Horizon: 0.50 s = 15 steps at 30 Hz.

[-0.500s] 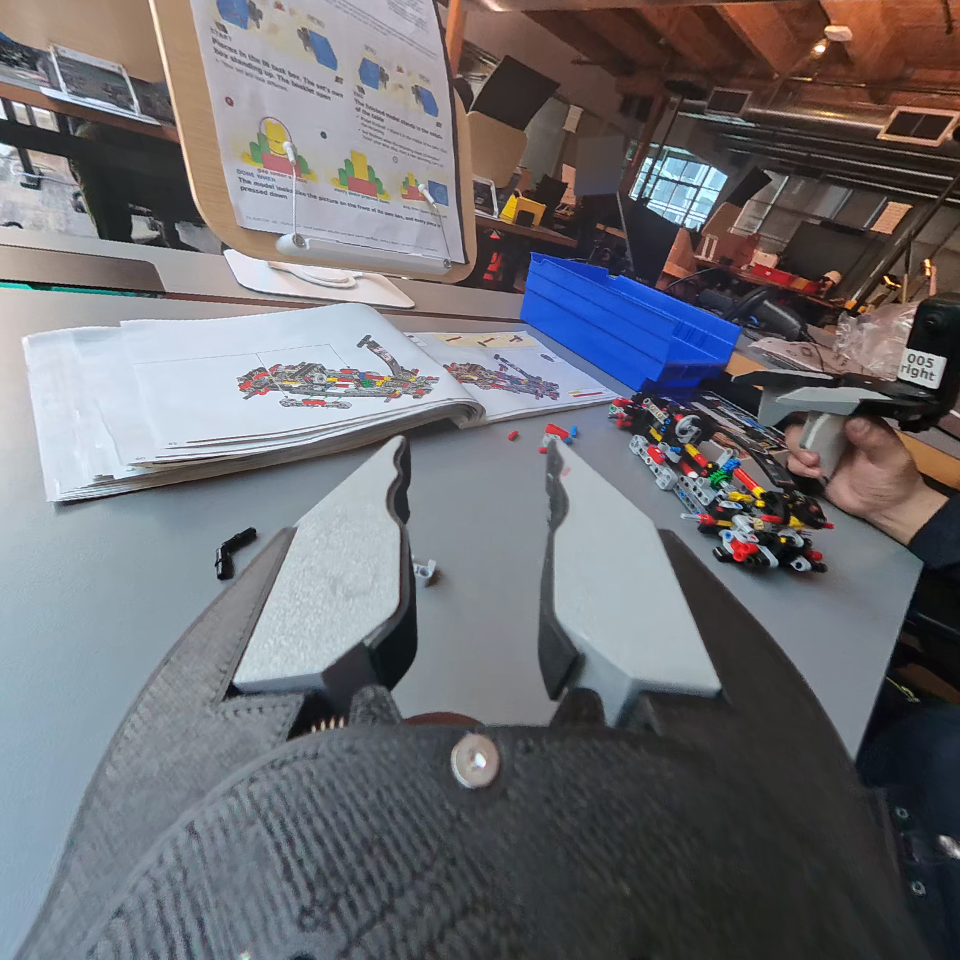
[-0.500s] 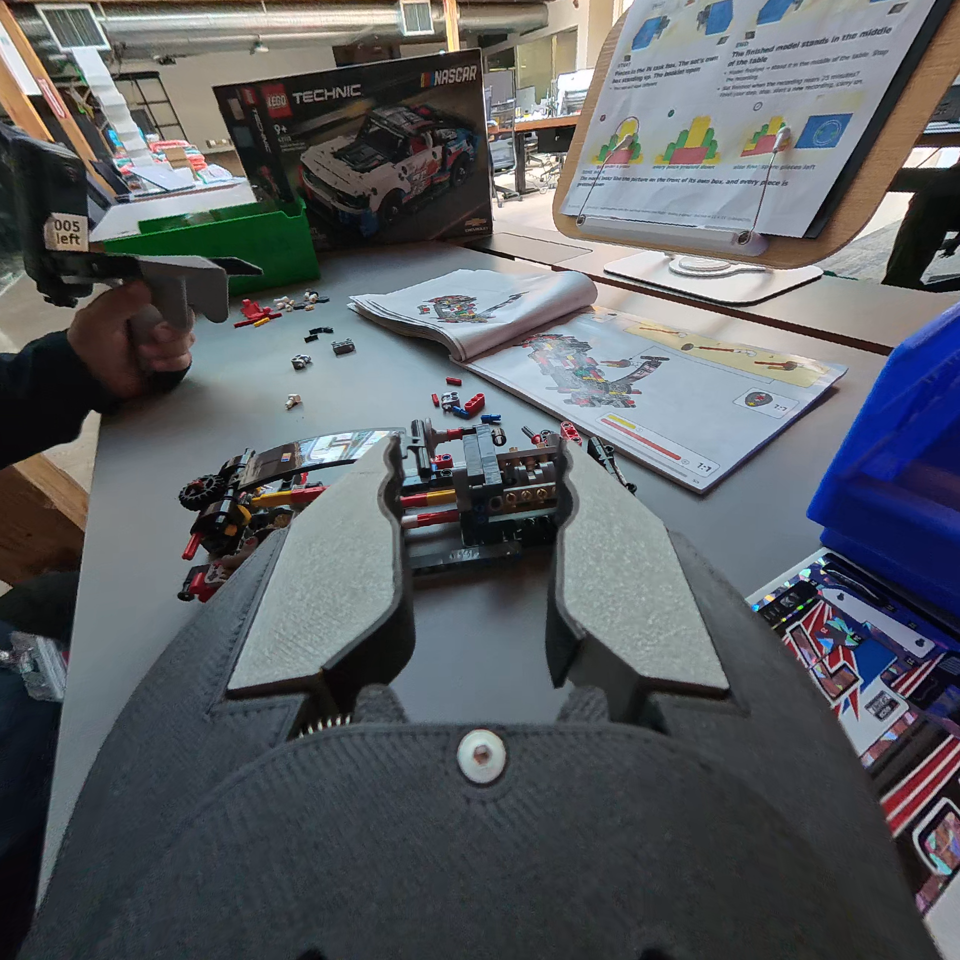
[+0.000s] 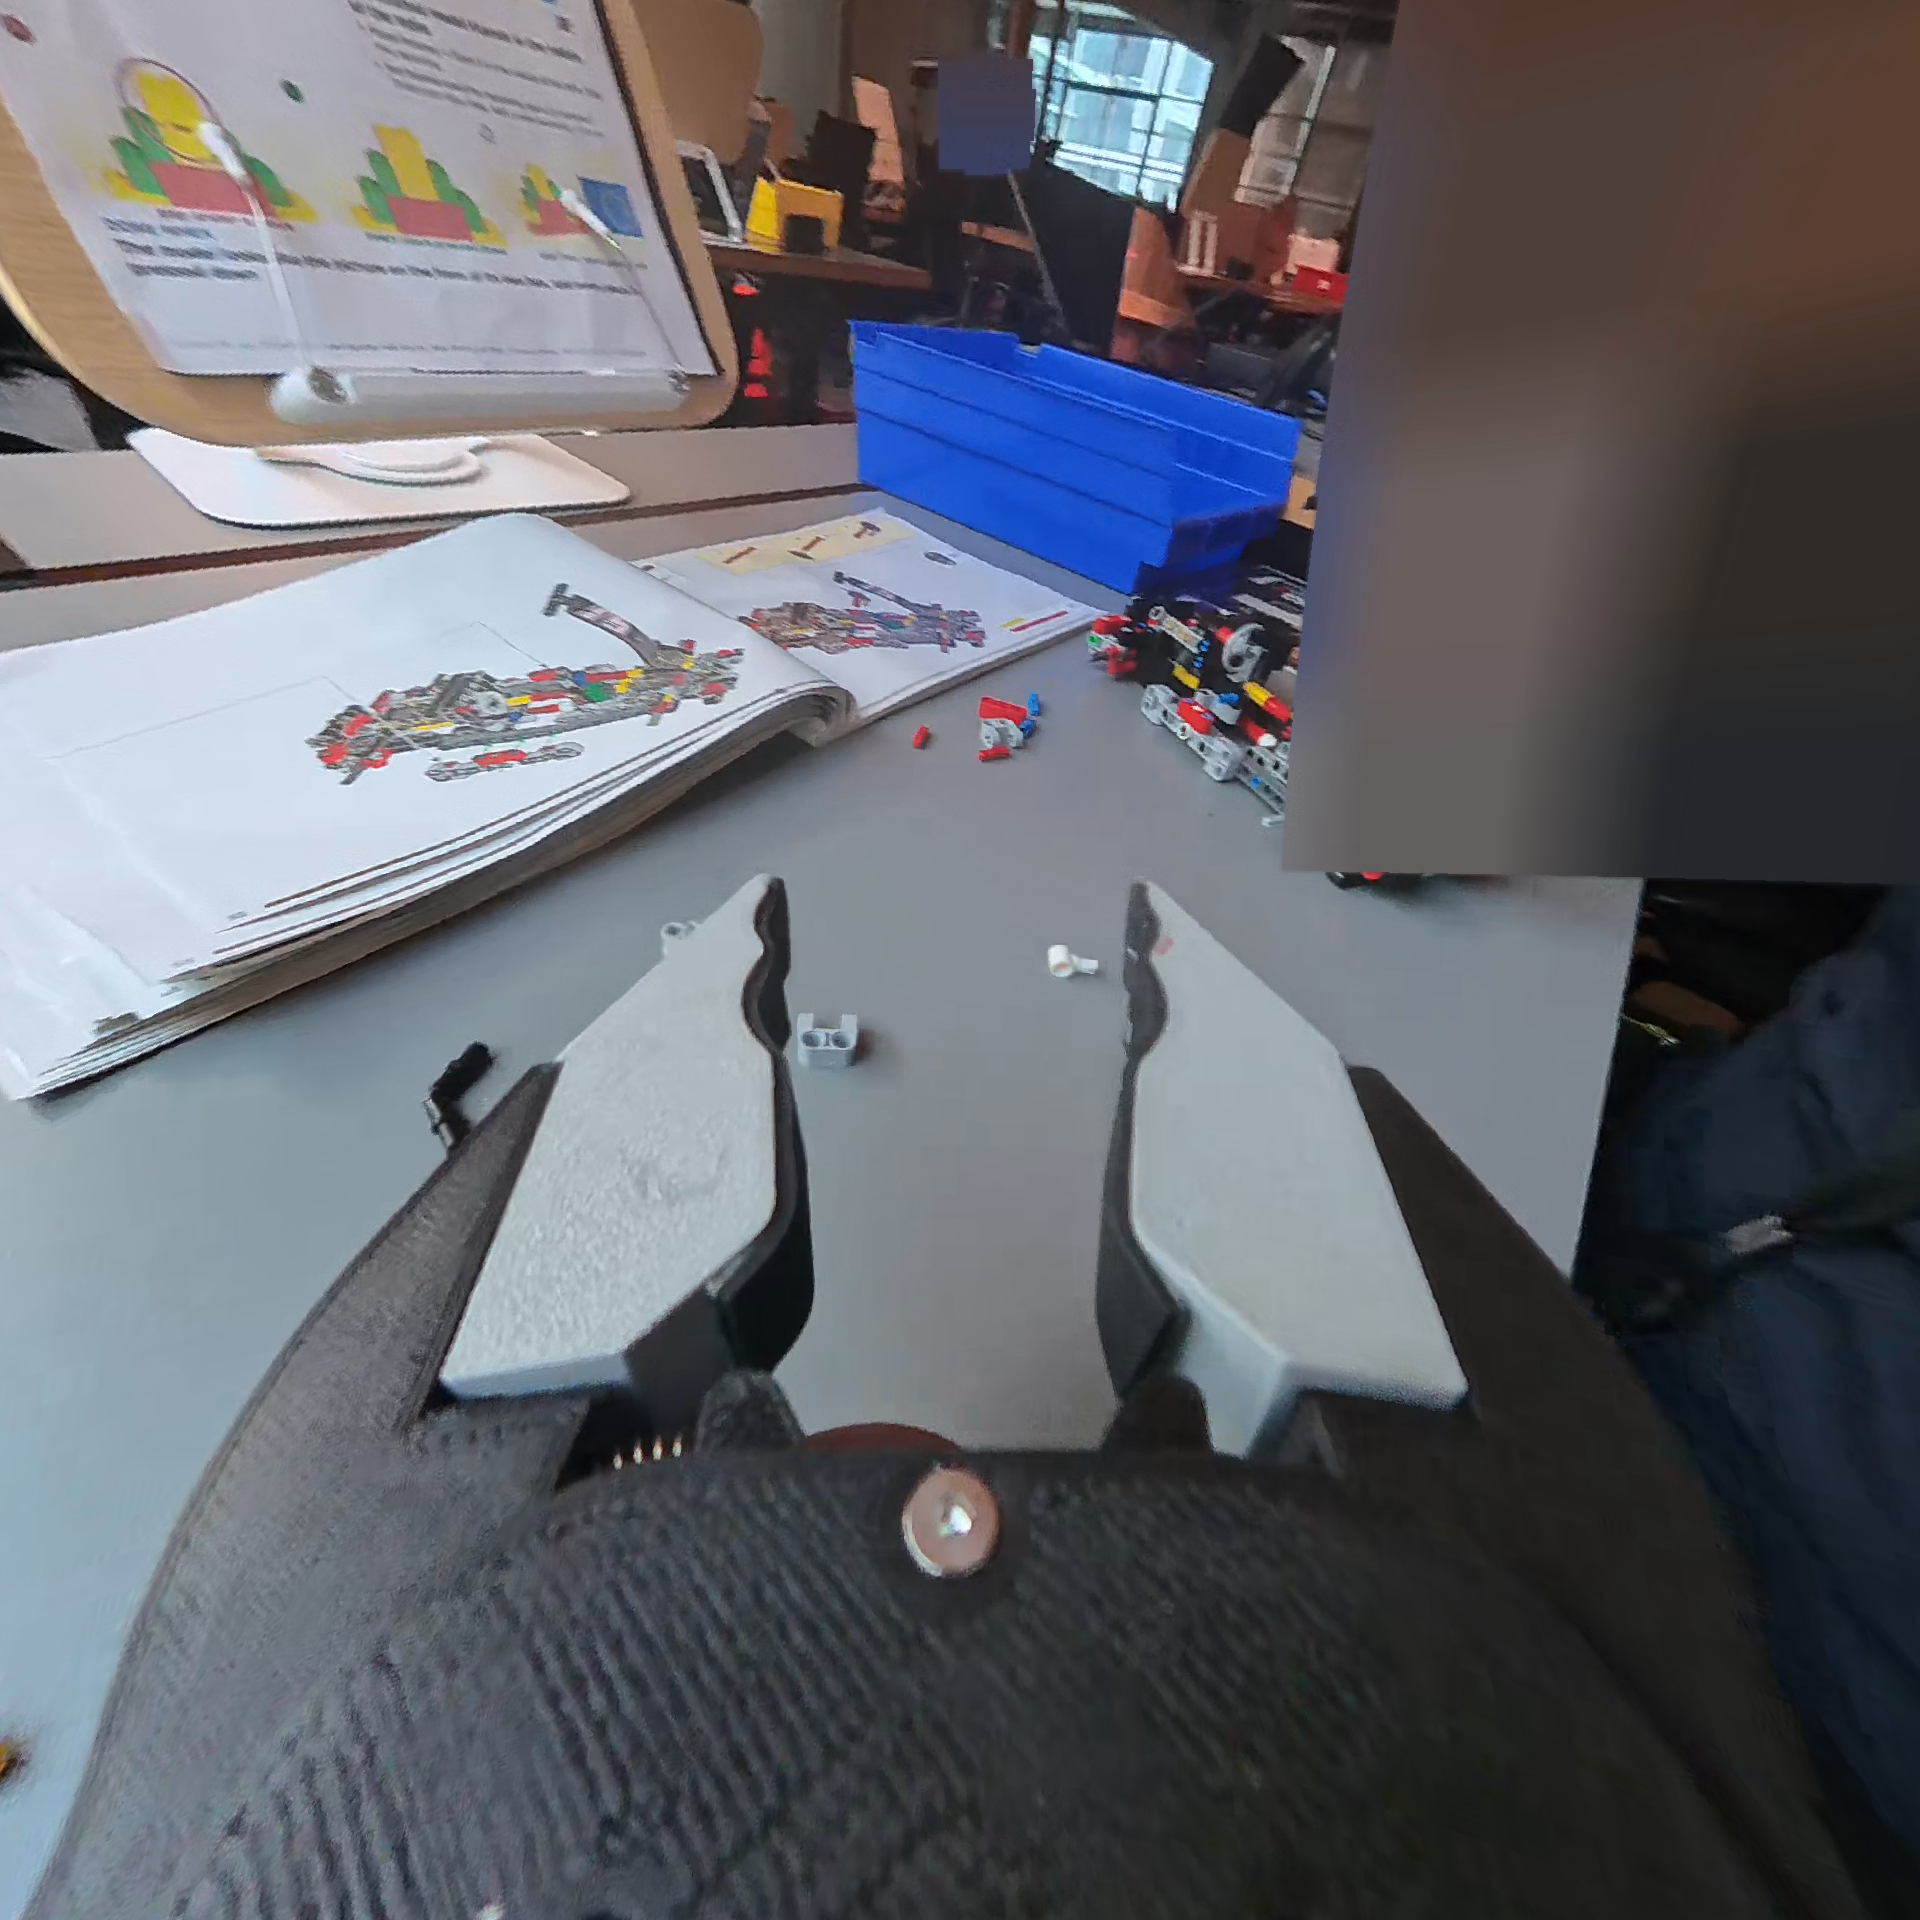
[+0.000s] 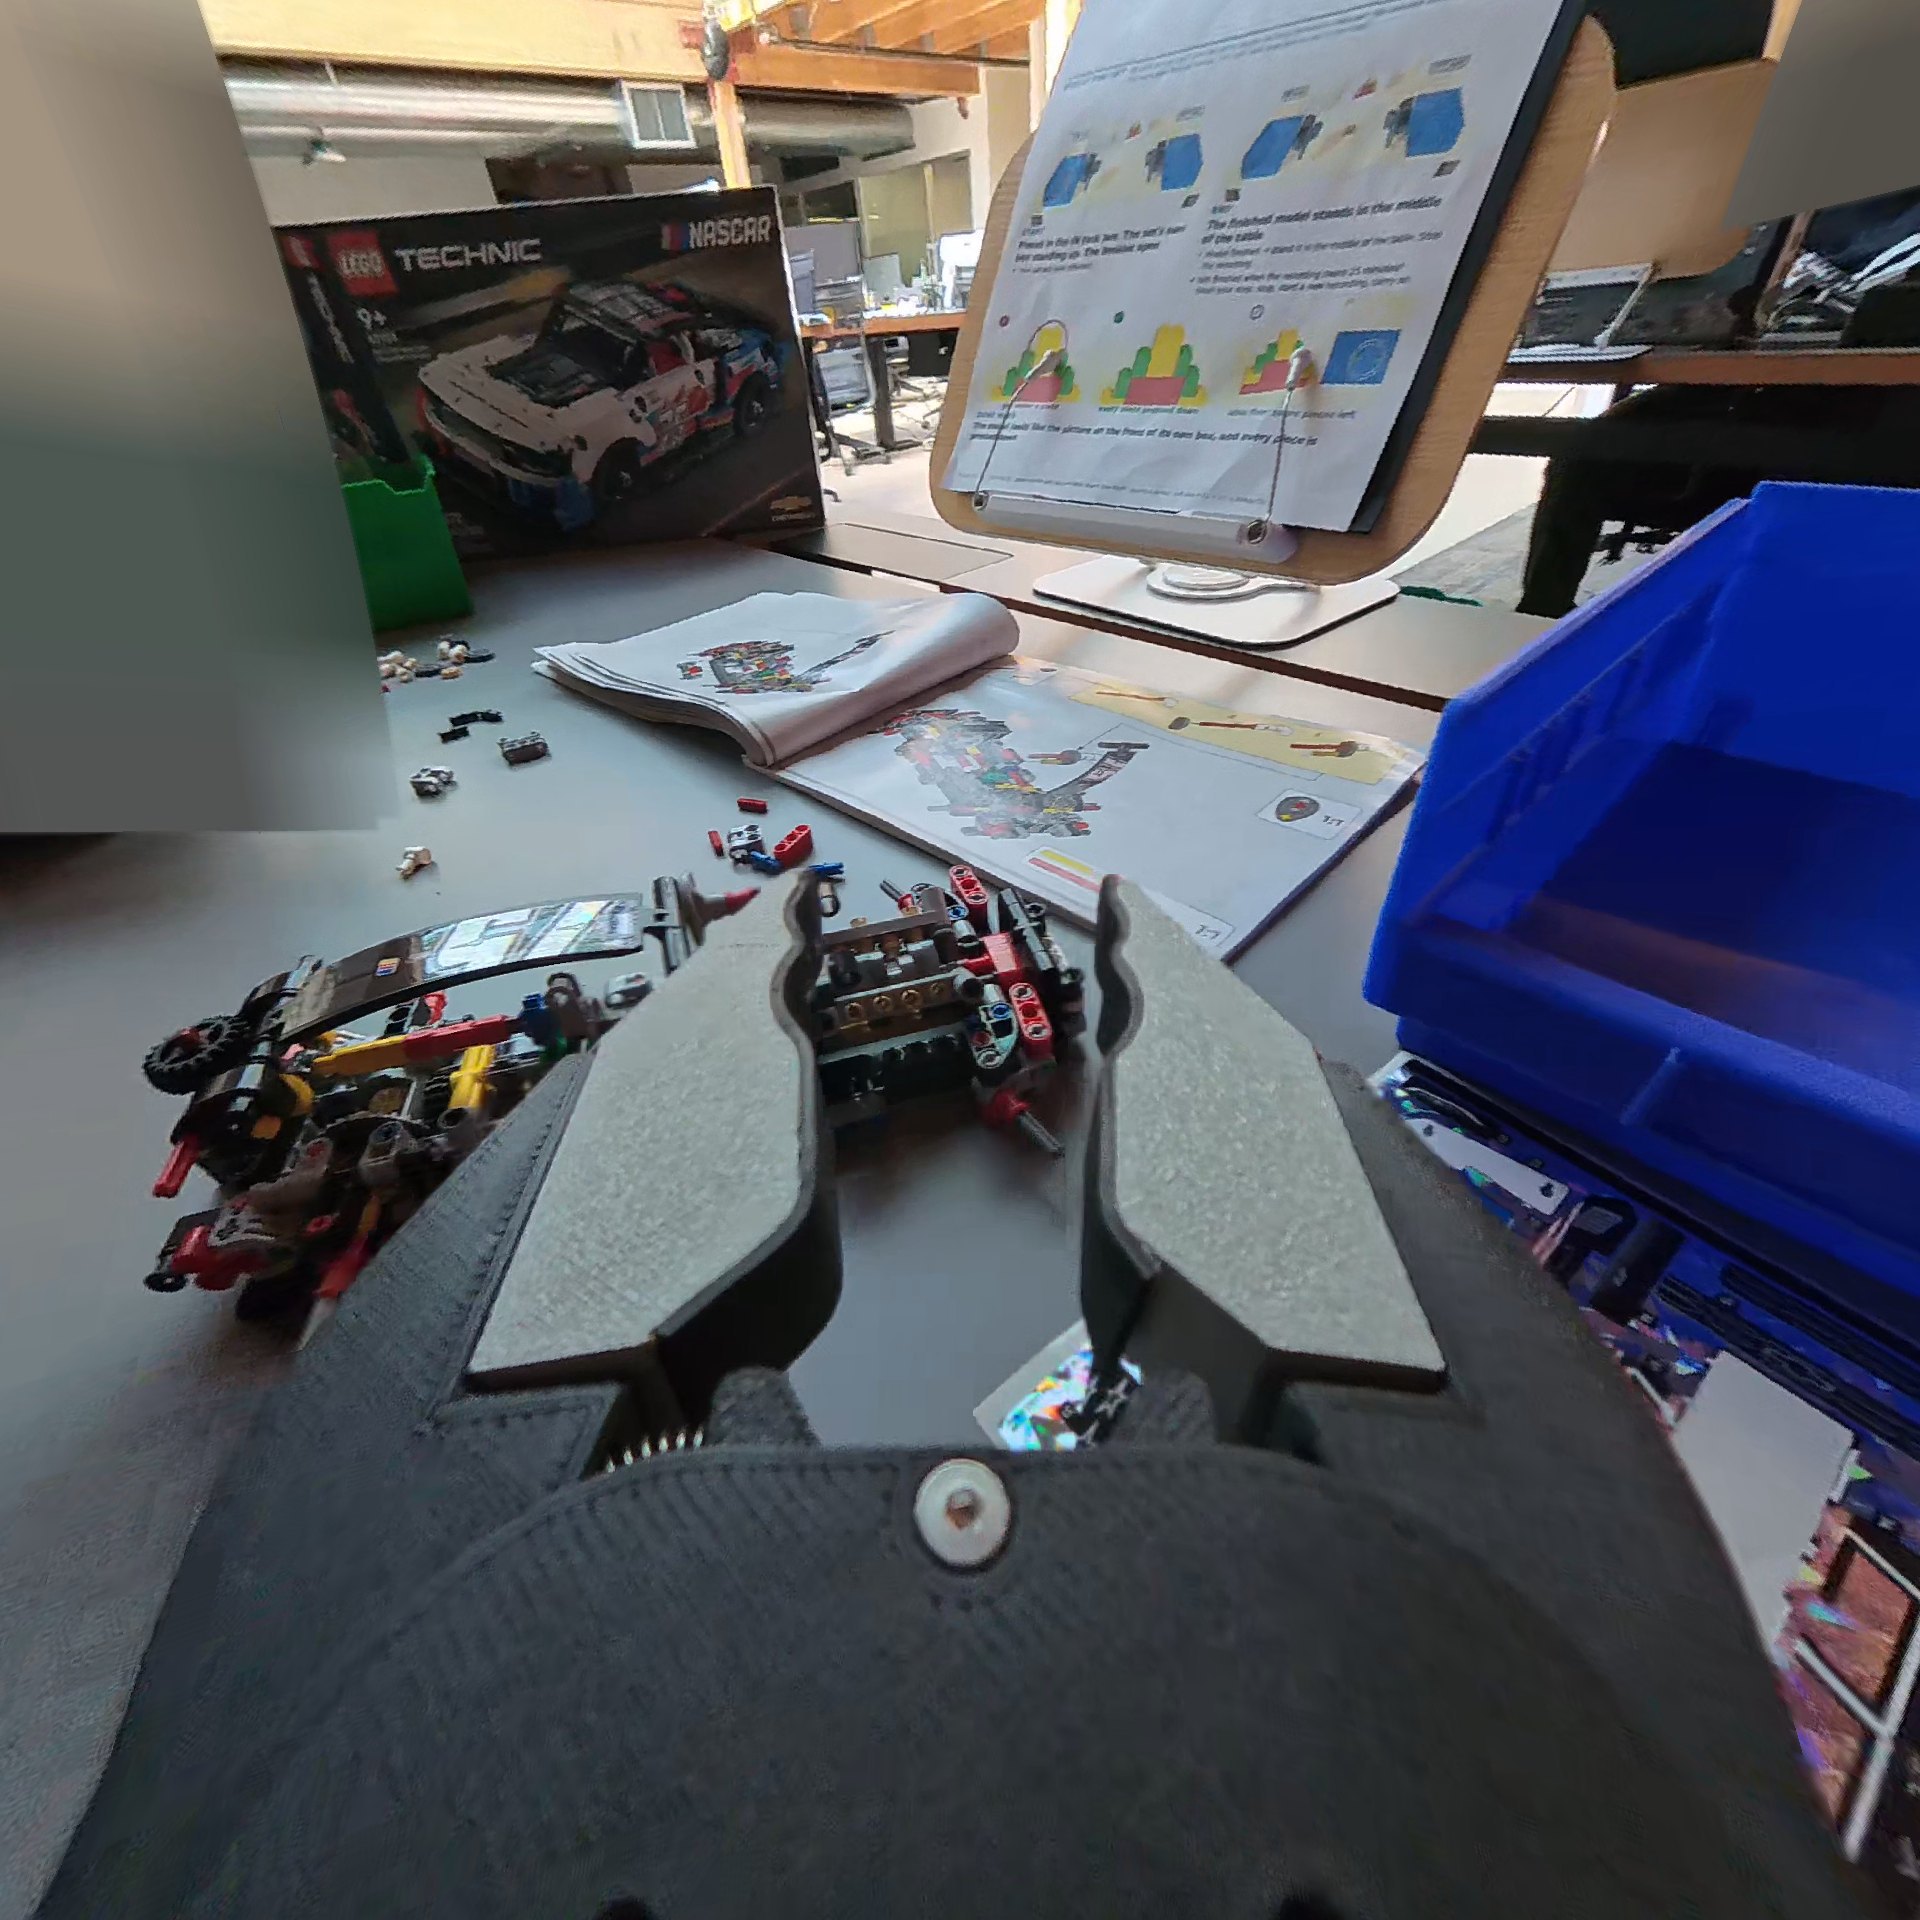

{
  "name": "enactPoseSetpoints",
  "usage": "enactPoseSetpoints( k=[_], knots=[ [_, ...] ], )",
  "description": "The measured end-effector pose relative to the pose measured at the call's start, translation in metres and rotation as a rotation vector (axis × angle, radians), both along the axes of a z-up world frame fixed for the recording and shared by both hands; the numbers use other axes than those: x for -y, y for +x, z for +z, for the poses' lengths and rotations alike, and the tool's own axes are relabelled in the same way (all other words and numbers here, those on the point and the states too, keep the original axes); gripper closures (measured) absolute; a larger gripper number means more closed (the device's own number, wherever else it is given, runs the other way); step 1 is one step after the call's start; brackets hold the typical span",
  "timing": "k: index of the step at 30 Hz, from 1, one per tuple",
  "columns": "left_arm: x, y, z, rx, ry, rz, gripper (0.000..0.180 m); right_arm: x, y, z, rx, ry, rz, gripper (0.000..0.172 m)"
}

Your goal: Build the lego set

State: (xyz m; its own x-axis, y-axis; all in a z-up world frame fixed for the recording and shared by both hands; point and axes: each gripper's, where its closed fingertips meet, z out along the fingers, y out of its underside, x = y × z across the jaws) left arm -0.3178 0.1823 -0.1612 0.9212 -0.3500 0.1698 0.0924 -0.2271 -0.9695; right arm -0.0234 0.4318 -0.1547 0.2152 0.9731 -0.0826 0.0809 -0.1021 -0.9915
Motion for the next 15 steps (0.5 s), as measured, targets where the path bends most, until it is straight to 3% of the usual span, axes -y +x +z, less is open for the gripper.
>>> enactPoseSetpoints(
  k=[7, 11, 15],
  knots=[
    [0.002, 0.002, 0.002, 0.024, 0.007, -0.027, 0.126, -0.031, 0.0, -0.009, 0.117, 0.132, -0.171, 0.122],
    [0.002, -0.01, 0.008, 0.111, 0.028, 0.009, 0.126, -0.037, -0.007, -0.015, 0.166, 0.159, -0.177, 0.122],
    [0.002, -0.001, 0.006, 0.082, 0.019, -0.038, 0.126, -0.038, -0.004, -0.011, 0.137, 0.148, -0.182, 0.122]
  ],
)
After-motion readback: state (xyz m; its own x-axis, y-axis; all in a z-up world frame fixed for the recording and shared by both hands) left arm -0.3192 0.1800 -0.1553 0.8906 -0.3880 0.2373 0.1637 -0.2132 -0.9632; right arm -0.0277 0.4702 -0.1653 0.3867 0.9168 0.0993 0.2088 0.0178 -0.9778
